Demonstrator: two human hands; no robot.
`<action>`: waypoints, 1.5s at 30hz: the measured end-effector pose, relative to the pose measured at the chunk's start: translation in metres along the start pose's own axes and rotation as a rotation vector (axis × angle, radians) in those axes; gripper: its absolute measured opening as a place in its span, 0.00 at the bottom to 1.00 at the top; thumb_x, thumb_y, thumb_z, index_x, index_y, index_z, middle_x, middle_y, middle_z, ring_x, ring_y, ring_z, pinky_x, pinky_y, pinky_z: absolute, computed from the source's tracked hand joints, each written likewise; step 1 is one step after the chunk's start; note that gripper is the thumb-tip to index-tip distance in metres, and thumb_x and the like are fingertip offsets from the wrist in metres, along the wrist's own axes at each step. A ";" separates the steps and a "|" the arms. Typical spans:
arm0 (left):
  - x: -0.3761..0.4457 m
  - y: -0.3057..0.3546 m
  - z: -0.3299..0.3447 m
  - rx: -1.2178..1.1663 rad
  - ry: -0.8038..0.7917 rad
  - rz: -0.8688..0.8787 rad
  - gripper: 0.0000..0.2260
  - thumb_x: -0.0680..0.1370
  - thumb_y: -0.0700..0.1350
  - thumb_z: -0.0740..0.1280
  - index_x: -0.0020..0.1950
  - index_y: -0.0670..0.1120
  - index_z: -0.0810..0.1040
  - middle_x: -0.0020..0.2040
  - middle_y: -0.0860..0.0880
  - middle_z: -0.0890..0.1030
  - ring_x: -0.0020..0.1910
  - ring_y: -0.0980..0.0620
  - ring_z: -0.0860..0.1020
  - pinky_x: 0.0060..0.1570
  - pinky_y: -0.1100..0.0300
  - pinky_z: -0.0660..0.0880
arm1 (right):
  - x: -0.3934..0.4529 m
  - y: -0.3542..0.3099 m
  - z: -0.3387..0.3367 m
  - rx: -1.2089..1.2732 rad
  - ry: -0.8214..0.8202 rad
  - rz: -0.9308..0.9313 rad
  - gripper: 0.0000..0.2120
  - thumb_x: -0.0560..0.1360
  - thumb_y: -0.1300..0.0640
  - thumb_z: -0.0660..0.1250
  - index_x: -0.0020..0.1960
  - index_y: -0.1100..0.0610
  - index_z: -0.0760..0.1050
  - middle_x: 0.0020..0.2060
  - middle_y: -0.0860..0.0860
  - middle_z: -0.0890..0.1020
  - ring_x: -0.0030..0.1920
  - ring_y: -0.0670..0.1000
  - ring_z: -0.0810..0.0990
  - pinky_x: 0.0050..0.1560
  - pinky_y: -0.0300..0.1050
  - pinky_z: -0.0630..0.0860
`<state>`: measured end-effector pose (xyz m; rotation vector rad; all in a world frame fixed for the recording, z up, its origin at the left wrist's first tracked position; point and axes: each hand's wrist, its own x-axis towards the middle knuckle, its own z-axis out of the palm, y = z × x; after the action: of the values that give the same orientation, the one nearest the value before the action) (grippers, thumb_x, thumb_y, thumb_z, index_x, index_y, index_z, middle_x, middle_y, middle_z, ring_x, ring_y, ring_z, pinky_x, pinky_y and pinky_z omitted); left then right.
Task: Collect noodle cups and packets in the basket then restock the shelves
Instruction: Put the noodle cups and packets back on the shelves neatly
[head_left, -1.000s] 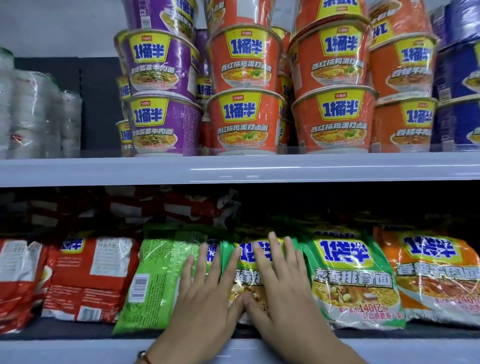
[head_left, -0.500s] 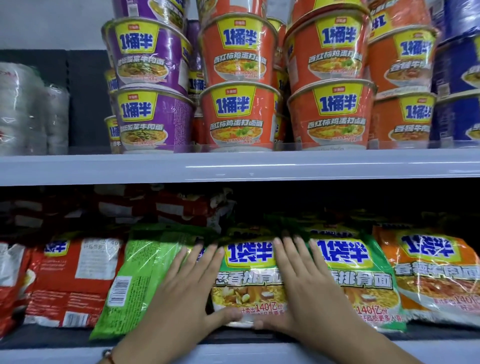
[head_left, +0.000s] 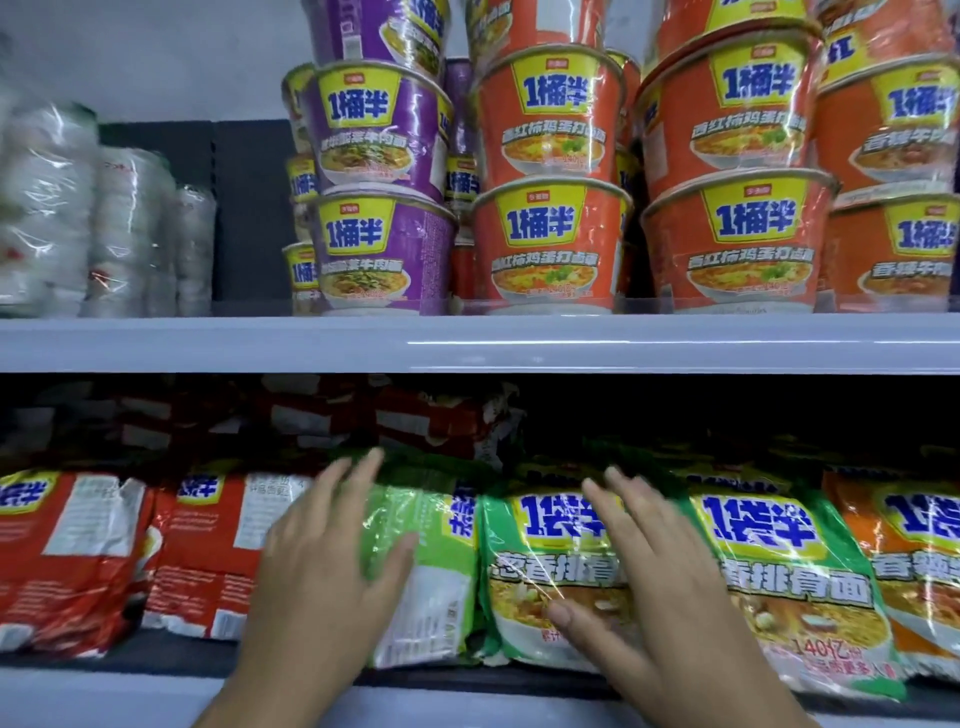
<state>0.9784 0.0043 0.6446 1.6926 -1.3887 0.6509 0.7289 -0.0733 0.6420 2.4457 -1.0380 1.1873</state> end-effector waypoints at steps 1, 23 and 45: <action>0.001 -0.008 -0.010 -0.036 0.047 -0.086 0.36 0.72 0.70 0.55 0.78 0.58 0.57 0.75 0.50 0.65 0.71 0.47 0.66 0.69 0.48 0.64 | -0.001 -0.014 0.000 0.114 0.012 -0.002 0.39 0.68 0.20 0.47 0.75 0.35 0.57 0.73 0.33 0.62 0.69 0.36 0.65 0.70 0.44 0.64; -0.016 -0.030 -0.037 -0.751 -0.511 -0.475 0.14 0.71 0.58 0.74 0.47 0.49 0.82 0.39 0.57 0.85 0.38 0.64 0.82 0.38 0.69 0.73 | -0.015 -0.130 0.047 0.797 -0.227 0.443 0.11 0.76 0.43 0.67 0.58 0.37 0.71 0.56 0.40 0.73 0.53 0.35 0.74 0.50 0.30 0.70; -0.038 -0.040 -0.008 0.100 0.225 0.594 0.24 0.66 0.54 0.76 0.58 0.51 0.72 0.66 0.45 0.71 0.66 0.44 0.70 0.65 0.43 0.62 | 0.067 -0.075 0.005 1.484 -0.541 0.520 0.15 0.72 0.67 0.70 0.58 0.61 0.76 0.49 0.62 0.85 0.45 0.60 0.86 0.47 0.54 0.83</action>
<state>1.0079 0.0333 0.6073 1.2187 -1.7185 1.2166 0.8111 -0.0543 0.6968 3.9332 -1.1558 1.9993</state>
